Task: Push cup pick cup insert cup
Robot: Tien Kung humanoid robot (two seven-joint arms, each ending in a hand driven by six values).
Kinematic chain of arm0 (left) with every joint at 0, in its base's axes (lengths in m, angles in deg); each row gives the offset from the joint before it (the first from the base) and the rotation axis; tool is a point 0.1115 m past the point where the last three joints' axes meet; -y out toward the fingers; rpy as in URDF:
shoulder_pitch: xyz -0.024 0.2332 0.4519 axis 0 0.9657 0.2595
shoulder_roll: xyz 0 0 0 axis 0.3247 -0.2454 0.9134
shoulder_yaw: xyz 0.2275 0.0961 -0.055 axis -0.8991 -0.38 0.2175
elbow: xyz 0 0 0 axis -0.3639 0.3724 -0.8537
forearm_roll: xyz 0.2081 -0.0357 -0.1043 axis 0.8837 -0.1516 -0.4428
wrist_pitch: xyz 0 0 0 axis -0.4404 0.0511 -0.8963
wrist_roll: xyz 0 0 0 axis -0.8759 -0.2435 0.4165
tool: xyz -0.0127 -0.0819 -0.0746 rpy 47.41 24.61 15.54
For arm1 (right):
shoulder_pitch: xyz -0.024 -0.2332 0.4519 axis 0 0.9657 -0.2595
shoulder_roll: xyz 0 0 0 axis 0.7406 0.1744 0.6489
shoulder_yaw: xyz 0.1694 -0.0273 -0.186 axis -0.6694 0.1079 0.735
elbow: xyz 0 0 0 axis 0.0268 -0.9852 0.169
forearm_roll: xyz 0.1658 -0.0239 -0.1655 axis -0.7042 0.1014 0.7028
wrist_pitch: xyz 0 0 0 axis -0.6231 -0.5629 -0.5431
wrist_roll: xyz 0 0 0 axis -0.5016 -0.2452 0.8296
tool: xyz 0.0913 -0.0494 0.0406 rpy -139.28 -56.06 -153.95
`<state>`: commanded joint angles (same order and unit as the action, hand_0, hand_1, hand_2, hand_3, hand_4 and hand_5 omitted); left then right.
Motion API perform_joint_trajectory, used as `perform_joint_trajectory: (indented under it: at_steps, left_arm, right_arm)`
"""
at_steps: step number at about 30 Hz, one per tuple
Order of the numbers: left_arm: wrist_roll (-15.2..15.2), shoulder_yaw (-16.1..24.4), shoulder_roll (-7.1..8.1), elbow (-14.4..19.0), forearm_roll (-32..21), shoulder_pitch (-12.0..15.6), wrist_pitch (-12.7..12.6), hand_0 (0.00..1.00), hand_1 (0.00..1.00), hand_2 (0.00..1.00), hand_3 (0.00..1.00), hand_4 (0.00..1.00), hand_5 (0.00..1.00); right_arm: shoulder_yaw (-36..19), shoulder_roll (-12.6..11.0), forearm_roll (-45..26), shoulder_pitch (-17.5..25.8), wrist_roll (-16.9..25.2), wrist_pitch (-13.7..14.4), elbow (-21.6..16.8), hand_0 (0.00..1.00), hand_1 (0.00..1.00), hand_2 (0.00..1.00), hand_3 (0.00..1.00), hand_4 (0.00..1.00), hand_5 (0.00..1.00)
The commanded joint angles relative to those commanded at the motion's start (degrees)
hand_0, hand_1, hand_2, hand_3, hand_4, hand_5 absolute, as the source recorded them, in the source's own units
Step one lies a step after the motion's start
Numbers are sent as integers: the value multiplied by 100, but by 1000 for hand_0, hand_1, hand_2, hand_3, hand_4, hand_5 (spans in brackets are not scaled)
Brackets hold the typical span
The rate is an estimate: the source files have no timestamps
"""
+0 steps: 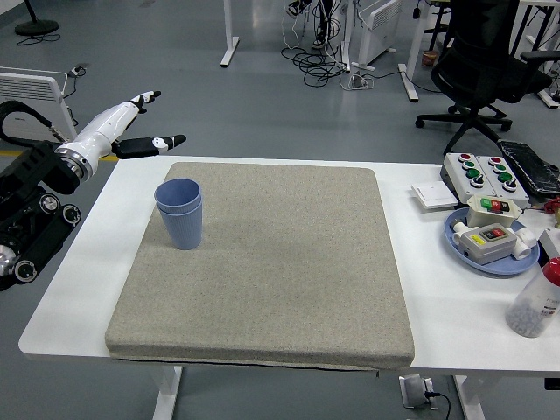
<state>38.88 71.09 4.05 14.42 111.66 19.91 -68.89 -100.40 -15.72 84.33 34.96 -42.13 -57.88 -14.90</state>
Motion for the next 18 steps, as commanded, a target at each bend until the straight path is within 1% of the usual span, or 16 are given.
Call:
perform_joint_trajectory:
  at_steps: [1,2,3,6,7,8,9,10,11,12,13,14,15,16,17,18]
  left_arm:
    - [-26,185,-42,189,-261,194,-237,676,726,765,758,667,928]
    - [-33,271,-54,280,-521,290,-389,676,726,765,758,667,928]
    - [-49,383,-91,397,-745,415,-511,631,667,685,631,564,998]
    - [-59,751,-186,820,-1428,874,-831,631,667,685,631,564,998]
    - [-43,889,-228,998,-1652,1068,-853,631,667,685,631,564,998]
    - [-43,1012,-269,1165,-1875,1259,-803,631,667,685,631,564,998]
    - [-46,1111,-299,1297,-2099,1418,-751,644,670,690,671,544,998]
    - [-47,1154,-311,1365,-2359,1521,-731,644,670,690,671,544,998]
    - [-10,1251,-373,1485,-2620,1649,-631,644,670,690,671,544,998]
    - [14,1355,-416,1641,-2844,1855,-511,644,670,690,671,544,998]
    - [44,1455,-483,1784,-3104,2054,-455,644,670,690,671,544,998]
    - [59,1506,-517,1873,-3328,2198,-437,644,670,690,671,544,998]
    - [113,1617,-618,2014,-3588,2423,-449,711,747,761,761,554,998]
    - [126,1647,-644,2056,-3849,2515,-452,711,747,761,761,554,998]
    - [183,1725,-724,2146,-4073,2655,-477,711,747,761,761,554,998]
    - [202,1751,-751,2177,-4296,2727,-485,711,747,761,761,554,998]
  right_arm:
    - [3,4,-12,3,5,4,1,709,605,693,623,202,542]
    - [4,5,-15,4,6,5,2,709,605,693,623,202,542]
    - [7,7,-21,7,9,7,2,709,605,693,622,202,543]
    - [10,13,-36,11,15,12,4,709,605,693,622,202,543]
    - [8,15,-34,13,15,14,4,709,605,693,622,202,543]
    - [9,16,-37,15,17,16,5,709,605,693,622,202,543]
    - [10,16,-40,16,19,17,6,708,605,693,623,203,543]
    - [11,16,-41,17,20,18,6,708,605,693,623,203,543]
    - [10,17,-39,20,21,20,7,708,605,693,623,203,543]
    - [9,18,-37,23,21,21,7,708,605,693,623,203,543]
    - [7,18,-33,25,21,23,7,708,605,693,623,203,543]
    - [5,19,-31,27,22,24,8,708,605,693,623,203,543]
    - [4,19,-31,31,23,28,8,708,605,693,623,202,544]
    - [4,20,-31,33,24,29,8,708,605,693,623,202,544]
    - [-1,18,-19,31,22,28,8,708,605,693,623,202,544]
    - [-2,18,-15,31,21,28,9,708,605,693,623,202,544]
